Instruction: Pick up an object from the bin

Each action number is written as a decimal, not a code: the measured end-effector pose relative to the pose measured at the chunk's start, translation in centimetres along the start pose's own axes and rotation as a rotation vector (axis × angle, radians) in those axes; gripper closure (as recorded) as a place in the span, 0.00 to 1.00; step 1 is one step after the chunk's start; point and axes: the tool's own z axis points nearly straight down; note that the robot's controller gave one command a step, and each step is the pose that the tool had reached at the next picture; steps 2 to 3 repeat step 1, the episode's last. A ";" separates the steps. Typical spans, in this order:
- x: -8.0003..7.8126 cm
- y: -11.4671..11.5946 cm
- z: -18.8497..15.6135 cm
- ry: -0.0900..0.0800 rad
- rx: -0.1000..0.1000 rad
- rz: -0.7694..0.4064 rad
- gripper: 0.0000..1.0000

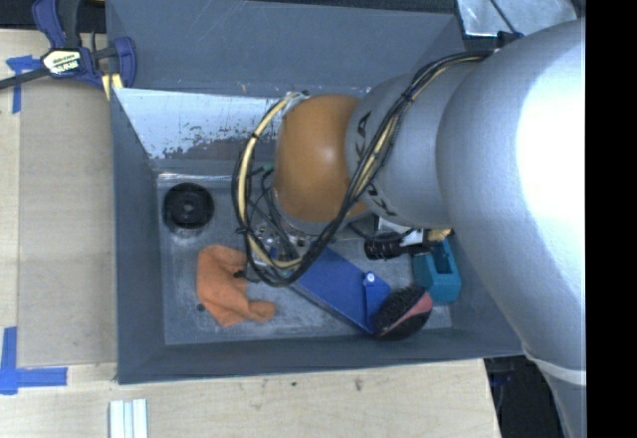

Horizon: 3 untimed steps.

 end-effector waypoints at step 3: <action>-0.1 0.0 -2.0 -0.003 -0.002 0.000 1.00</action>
Offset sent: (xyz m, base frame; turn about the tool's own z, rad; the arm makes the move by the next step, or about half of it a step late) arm 0.0000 0.0000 0.0793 0.0000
